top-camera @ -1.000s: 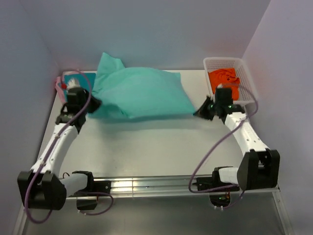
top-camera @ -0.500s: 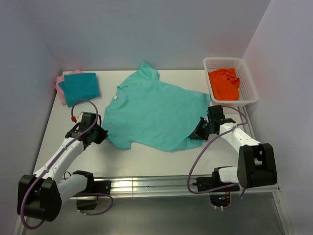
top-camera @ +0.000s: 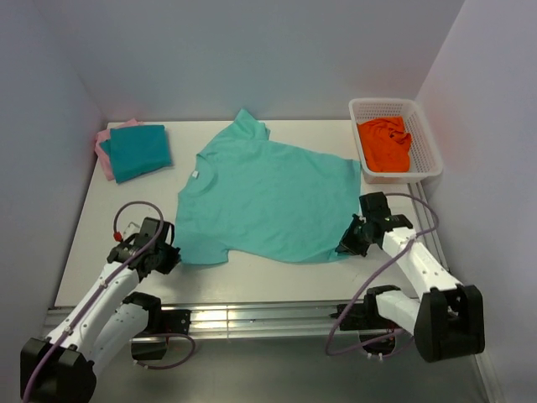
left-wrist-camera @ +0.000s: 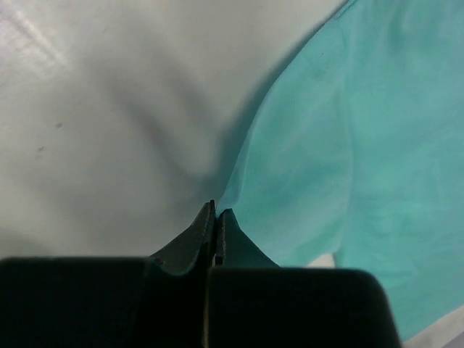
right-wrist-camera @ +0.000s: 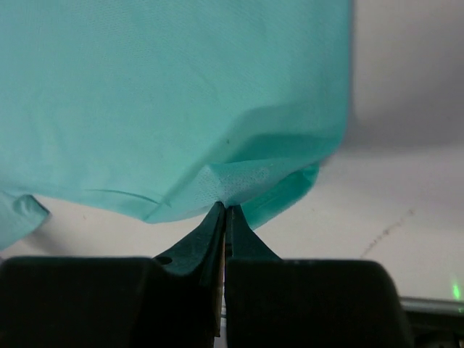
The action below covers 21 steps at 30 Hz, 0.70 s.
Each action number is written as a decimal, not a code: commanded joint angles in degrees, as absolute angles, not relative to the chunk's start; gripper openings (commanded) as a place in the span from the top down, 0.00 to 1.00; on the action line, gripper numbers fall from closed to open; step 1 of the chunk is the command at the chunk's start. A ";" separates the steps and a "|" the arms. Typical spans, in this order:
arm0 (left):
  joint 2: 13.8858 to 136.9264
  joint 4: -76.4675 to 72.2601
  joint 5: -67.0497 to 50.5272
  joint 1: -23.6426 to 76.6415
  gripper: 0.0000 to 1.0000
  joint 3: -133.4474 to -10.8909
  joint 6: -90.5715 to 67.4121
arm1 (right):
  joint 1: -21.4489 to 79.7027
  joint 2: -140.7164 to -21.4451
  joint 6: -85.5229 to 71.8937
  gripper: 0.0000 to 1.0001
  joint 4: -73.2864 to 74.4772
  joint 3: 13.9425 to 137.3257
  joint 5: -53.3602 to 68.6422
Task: Fold and stack the t-shirts
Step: Flatten out the tshirt
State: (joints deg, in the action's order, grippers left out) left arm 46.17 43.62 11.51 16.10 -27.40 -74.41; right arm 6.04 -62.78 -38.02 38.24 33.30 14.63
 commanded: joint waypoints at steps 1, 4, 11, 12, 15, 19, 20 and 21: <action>43.34 49.65 10.02 17.31 1.00 -25.93 -79.27 | 7.21 -56.00 -44.63 1.00 48.51 35.15 4.41; 40.79 52.11 8.71 18.01 1.00 -25.58 -80.94 | 7.21 -52.83 -48.07 1.00 52.56 34.55 1.85; 40.17 54.40 3.78 19.51 0.99 -25.66 -82.36 | 7.21 -50.91 -49.13 0.34 56.77 28.31 6.84; 40.17 54.58 3.17 19.60 0.81 -26.80 -81.92 | 7.29 -49.41 -49.30 0.27 58.52 27.78 7.46; 40.25 57.47 3.33 20.13 0.29 -33.36 -80.78 | 7.29 -43.08 -49.92 0.07 63.69 30.13 7.56; 42.53 62.39 9.13 20.74 0.01 -46.29 -78.05 | 7.29 -40.17 -49.05 0.07 68.02 37.78 6.33; 43.24 62.58 11.40 20.74 0.01 -48.67 -77.35 | 7.21 -40.95 -48.69 0.07 68.38 39.45 6.07; 44.90 61.01 12.30 20.74 0.02 -52.35 -75.08 | 7.29 -41.48 -48.34 0.07 68.38 42.60 5.80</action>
State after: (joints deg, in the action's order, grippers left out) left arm 42.94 60.45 6.96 20.49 -43.05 -79.09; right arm 6.90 -41.12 -48.58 62.52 35.22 7.09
